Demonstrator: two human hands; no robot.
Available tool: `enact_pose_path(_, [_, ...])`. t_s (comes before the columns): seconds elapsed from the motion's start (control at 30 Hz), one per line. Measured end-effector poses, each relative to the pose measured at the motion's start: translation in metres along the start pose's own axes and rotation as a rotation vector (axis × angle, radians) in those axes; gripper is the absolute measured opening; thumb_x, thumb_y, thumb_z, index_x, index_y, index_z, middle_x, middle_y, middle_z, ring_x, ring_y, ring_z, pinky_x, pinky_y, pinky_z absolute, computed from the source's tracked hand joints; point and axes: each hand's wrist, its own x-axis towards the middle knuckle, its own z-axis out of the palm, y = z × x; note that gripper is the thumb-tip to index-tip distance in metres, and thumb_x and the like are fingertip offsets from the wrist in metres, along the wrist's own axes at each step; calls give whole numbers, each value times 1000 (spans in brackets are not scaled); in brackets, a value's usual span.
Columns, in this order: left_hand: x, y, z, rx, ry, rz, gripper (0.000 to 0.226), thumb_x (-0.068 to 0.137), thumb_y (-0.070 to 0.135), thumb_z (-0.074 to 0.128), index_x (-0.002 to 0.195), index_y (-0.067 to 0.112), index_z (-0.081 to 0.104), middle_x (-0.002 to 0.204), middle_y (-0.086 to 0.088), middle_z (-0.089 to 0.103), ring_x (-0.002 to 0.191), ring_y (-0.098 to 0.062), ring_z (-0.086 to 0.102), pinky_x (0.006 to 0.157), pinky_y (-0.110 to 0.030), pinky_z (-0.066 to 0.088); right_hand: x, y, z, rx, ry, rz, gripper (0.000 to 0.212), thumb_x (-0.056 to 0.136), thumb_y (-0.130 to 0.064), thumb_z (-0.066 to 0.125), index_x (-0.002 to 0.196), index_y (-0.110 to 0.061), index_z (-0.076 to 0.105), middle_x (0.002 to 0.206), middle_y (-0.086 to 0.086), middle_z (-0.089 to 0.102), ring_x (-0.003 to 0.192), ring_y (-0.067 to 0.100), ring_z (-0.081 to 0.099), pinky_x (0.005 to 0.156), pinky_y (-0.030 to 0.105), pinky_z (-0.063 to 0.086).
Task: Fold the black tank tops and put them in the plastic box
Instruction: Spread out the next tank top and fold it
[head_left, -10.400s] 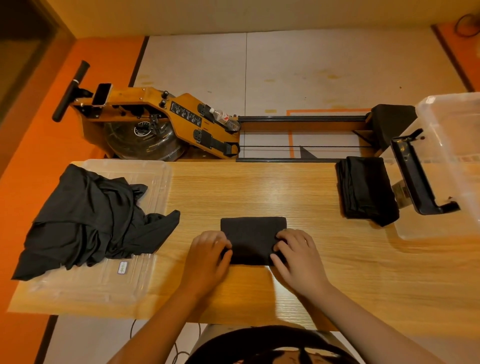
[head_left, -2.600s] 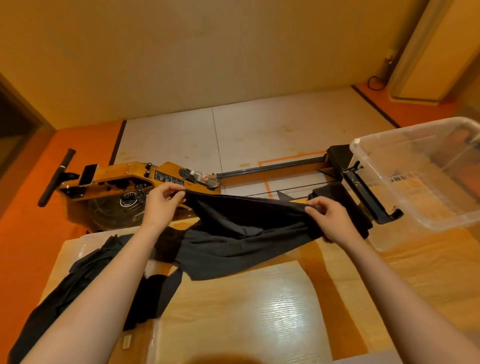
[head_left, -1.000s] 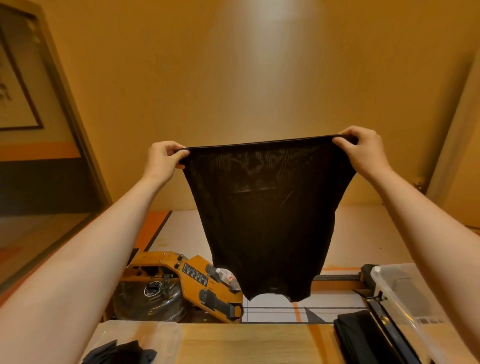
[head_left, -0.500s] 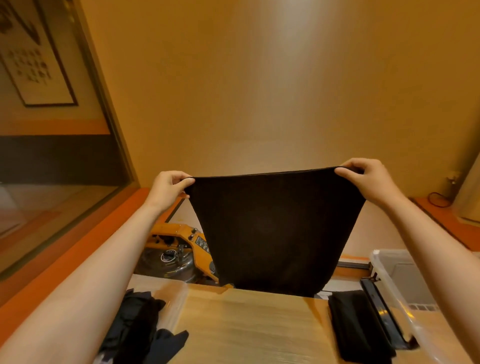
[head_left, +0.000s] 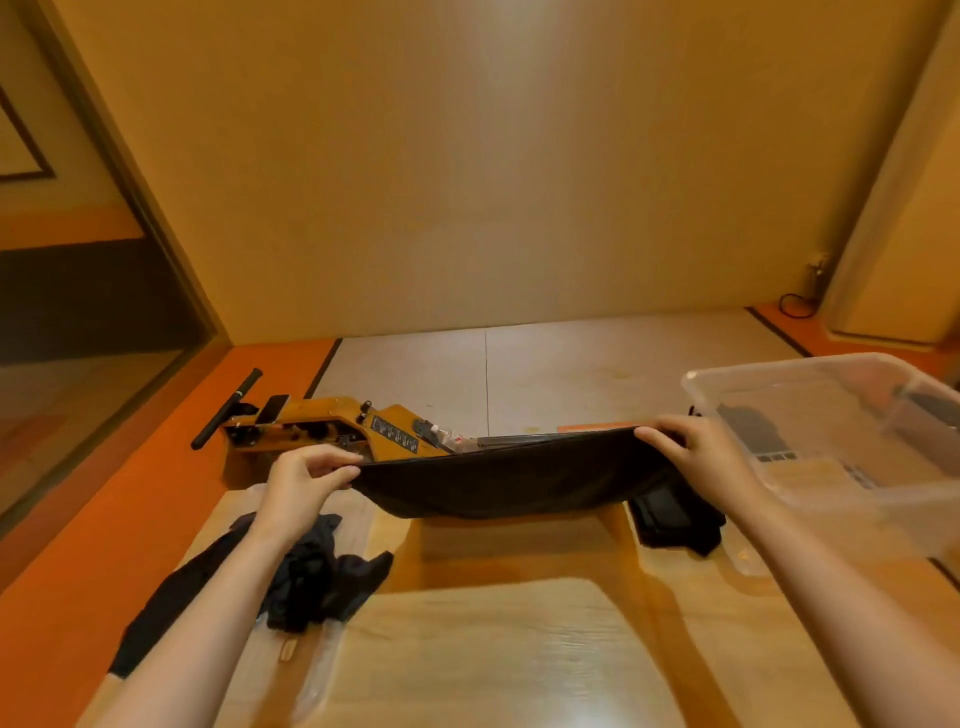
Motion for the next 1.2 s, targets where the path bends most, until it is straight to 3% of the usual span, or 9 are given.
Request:
enact_pose_path(0.1, [-41,-24,0,31,-38,-41,22,80,2,73,87,23,76,83,6,73,80,-5,67,72,-21,53,-50,7,19,-112,5,-32,13,92,-30,60,89,-23,70,79,-11,68,76,6,63,64,36,52])
enact_pose_path(0.23, [-93,-59,7,74,-59,-96,23,78,3,76,84,25,76,80,9,73,81,-11,67,73,-32,54,-112,20,46,-138,-90,16,16,88,-41,59,78,-29,64,68,-15,62,65,0,58,57,31,49])
enact_pose_path(0.33, [-130,-77,19,35,-164,-194,23,80,2,75,86,24,75,85,8,73,83,-8,68,74,-30,56,-149,25,60,-89,-168,91,24,84,-52,54,71,-33,61,64,-13,61,63,4,58,57,30,44])
enact_pose_path(0.47, [-173,-95,30,57,-271,-266,26,83,-2,70,85,23,75,83,3,73,76,-5,66,72,-24,54,-188,29,70,-53,-178,157,23,88,-36,64,66,-38,56,73,-20,62,68,5,60,58,31,46])
enact_pose_path(0.57, [-197,-101,31,77,-322,-252,30,85,-1,67,74,25,73,80,5,72,75,-9,64,69,-21,49,-212,31,73,-39,-198,194,21,88,-36,63,68,-37,58,71,-17,62,67,6,60,62,36,50])
enact_pose_path(0.73, [-231,-100,33,59,-333,-223,18,89,4,63,81,19,68,86,10,68,86,-7,63,82,-33,52,-248,33,73,-60,-217,237,34,77,-64,45,67,-34,57,61,-10,59,63,5,58,57,30,47])
enact_pose_path(0.9, [-251,-103,29,33,-320,-234,27,90,3,62,79,27,65,87,8,67,85,-9,63,82,-33,50,-269,25,76,-102,-231,267,24,88,-32,65,66,-29,56,60,-8,58,70,4,58,60,27,46])
enact_pose_path(1.2, [-280,-109,16,34,-335,-240,35,89,2,62,84,36,64,89,8,67,86,-8,63,78,-26,49,-308,16,78,-148,-247,286,21,89,-36,63,70,-29,58,65,-10,58,65,2,57,64,32,51])
